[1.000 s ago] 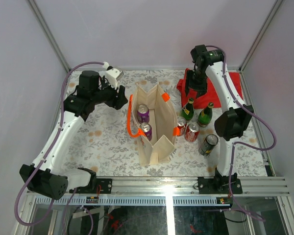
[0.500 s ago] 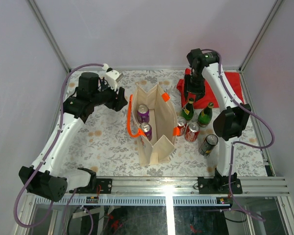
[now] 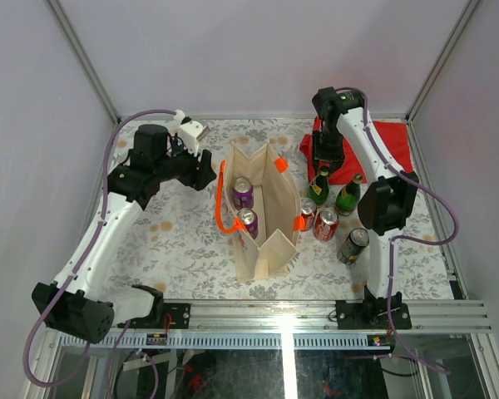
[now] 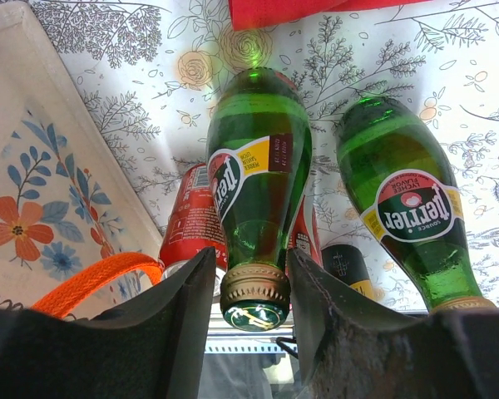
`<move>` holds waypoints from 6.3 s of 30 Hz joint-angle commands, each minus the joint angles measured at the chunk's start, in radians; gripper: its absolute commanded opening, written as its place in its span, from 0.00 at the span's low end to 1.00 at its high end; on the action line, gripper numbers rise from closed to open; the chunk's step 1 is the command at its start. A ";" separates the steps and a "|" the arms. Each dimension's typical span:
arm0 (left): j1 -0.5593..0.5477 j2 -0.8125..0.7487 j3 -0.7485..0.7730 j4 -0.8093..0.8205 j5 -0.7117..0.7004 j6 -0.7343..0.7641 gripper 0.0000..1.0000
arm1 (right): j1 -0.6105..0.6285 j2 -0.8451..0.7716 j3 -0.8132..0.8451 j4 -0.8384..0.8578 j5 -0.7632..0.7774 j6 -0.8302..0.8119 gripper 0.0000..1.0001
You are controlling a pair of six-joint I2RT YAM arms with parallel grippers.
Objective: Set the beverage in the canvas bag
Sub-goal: Pick up the drink from the center of the board, then place the drink at the center of the board.
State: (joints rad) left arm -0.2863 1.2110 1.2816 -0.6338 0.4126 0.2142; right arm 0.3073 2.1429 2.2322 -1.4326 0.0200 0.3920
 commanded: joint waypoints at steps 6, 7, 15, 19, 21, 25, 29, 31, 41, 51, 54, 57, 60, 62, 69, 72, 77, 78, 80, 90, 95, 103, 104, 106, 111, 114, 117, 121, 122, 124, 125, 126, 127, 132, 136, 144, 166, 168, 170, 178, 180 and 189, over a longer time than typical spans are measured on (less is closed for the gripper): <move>-0.001 -0.025 -0.012 0.034 0.011 0.016 0.60 | 0.019 -0.022 -0.004 -0.036 0.019 -0.023 0.44; -0.001 -0.024 -0.013 0.034 0.011 0.015 0.60 | 0.018 -0.022 -0.005 -0.035 0.021 -0.024 0.43; 0.000 -0.026 -0.015 0.033 0.010 0.019 0.60 | 0.022 -0.020 -0.029 -0.035 0.031 -0.029 0.40; -0.001 -0.029 -0.019 0.033 0.008 0.018 0.60 | 0.023 -0.016 -0.034 -0.036 0.030 -0.032 0.33; -0.001 -0.029 -0.020 0.034 0.007 0.017 0.60 | 0.025 -0.018 -0.036 -0.035 0.029 -0.033 0.21; -0.001 -0.029 -0.021 0.034 0.008 0.021 0.60 | 0.026 -0.024 -0.018 -0.036 0.028 -0.035 0.00; -0.001 -0.027 -0.020 0.034 0.009 0.023 0.60 | 0.025 -0.030 -0.016 -0.036 0.020 -0.038 0.00; 0.000 -0.025 -0.019 0.034 0.012 0.024 0.60 | 0.025 -0.031 -0.014 -0.036 0.012 -0.036 0.00; 0.000 -0.025 -0.021 0.033 0.010 0.027 0.60 | 0.025 -0.048 0.034 -0.038 0.004 -0.034 0.00; -0.001 -0.024 -0.025 0.033 0.012 0.027 0.60 | 0.024 -0.080 0.155 -0.035 0.048 -0.023 0.00; -0.001 -0.023 -0.022 0.033 0.014 0.028 0.60 | 0.024 -0.092 0.179 -0.035 0.053 -0.019 0.00; -0.001 -0.020 -0.020 0.033 0.015 0.029 0.60 | 0.023 -0.098 0.211 -0.035 0.057 -0.012 0.00; -0.001 -0.020 -0.022 0.033 0.017 0.029 0.60 | 0.023 -0.108 0.242 -0.034 0.061 -0.008 0.00; -0.001 -0.022 -0.025 0.033 0.017 0.028 0.60 | 0.024 -0.112 0.263 -0.036 0.059 0.001 0.00; -0.001 -0.024 -0.030 0.033 0.018 0.027 0.60 | 0.024 -0.144 0.316 -0.011 0.055 0.021 0.00; -0.001 -0.022 -0.029 0.033 0.018 0.028 0.60 | 0.024 -0.165 0.312 0.007 0.043 0.031 0.00; -0.001 -0.020 -0.031 0.033 0.022 0.027 0.60 | 0.024 -0.193 0.308 0.035 0.028 0.043 0.00; -0.001 -0.019 -0.031 0.033 0.022 0.028 0.60 | 0.023 -0.195 0.307 0.037 0.026 0.044 0.00; -0.001 -0.019 -0.031 0.033 0.023 0.026 0.60 | 0.024 -0.203 0.300 0.043 0.020 0.047 0.00; -0.001 -0.013 -0.027 0.035 0.032 0.018 0.60 | 0.023 -0.227 0.263 0.073 -0.009 0.052 0.00; -0.003 0.003 0.004 0.054 0.060 0.001 0.60 | 0.024 -0.230 0.224 0.091 -0.009 0.049 0.00; -0.095 0.055 0.064 0.234 0.088 0.051 0.62 | 0.024 -0.222 0.236 0.104 -0.012 0.052 0.00; -0.116 0.070 0.078 0.256 0.088 0.060 0.64 | 0.023 -0.222 0.236 0.107 -0.013 0.053 0.00; -0.156 0.101 0.102 0.310 0.091 0.065 0.70 | 0.024 -0.221 0.235 0.109 -0.016 0.055 0.00; -0.265 0.174 0.096 0.448 0.103 0.113 0.77 | 0.024 -0.227 0.227 0.129 -0.015 0.061 0.00; -0.305 0.202 0.071 0.526 0.118 0.116 0.82 | 0.024 -0.232 0.226 0.142 -0.016 0.065 0.00; -0.333 0.227 0.042 0.593 0.130 0.121 0.85 | 0.023 -0.246 0.213 0.171 -0.018 0.078 0.00; -0.357 0.268 0.016 0.681 0.124 0.122 0.89 | 0.024 -0.257 0.213 0.201 -0.017 0.089 0.00; -0.361 0.280 0.015 0.696 0.124 0.123 0.89 | 0.023 -0.259 0.214 0.206 -0.016 0.091 0.00; -0.371 0.309 0.014 0.726 0.116 0.134 0.89 | 0.024 -0.264 0.215 0.215 -0.010 0.093 0.00; -0.376 0.324 0.014 0.745 0.112 0.139 0.89 | 0.023 -0.268 0.214 0.220 -0.007 0.094 0.00; -0.381 0.339 0.021 0.762 0.105 0.141 0.89 | 0.023 -0.272 0.214 0.226 -0.005 0.094 0.00; -0.384 0.355 0.031 0.776 0.101 0.138 0.89 | 0.024 -0.275 0.212 0.233 -0.003 0.096 0.00; -0.399 0.452 0.093 0.838 0.072 0.126 0.89 | 0.024 -0.300 0.203 0.265 0.002 0.099 0.00; -0.411 0.522 0.138 0.907 0.038 0.140 0.89 | 0.023 -0.308 0.193 0.267 0.003 0.097 0.00; -0.426 0.632 0.199 1.028 -0.046 0.151 0.90 | 0.024 -0.324 0.169 0.270 -0.011 0.099 0.00; -0.501 0.760 0.173 1.112 -0.132 0.133 0.90 | 0.024 -0.388 0.107 0.302 -0.027 0.105 0.00; -0.501 0.771 0.177 1.118 -0.147 0.129 0.89 | 0.024 -0.392 0.103 0.304 -0.027 0.105 0.00; -0.501 0.775 0.180 1.128 -0.156 0.119 0.84 | 0.024 -0.397 0.100 0.307 -0.027 0.105 0.00; -0.501 0.754 0.179 1.146 -0.165 0.105 0.42 | 0.024 -0.430 0.068 0.329 -0.029 0.107 0.00; -0.501 0.744 0.182 1.145 -0.164 0.112 0.42 | 0.023 -0.441 0.058 0.337 -0.035 0.106 0.00; -0.500 0.702 0.230 1.147 -0.200 0.187 0.42 | 0.023 -0.516 -0.006 0.395 -0.079 0.112 0.00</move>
State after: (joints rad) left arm -0.7795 1.9602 1.4631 0.4534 0.2550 0.3614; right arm 0.3206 1.7443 2.2116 -1.1973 0.0341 0.4789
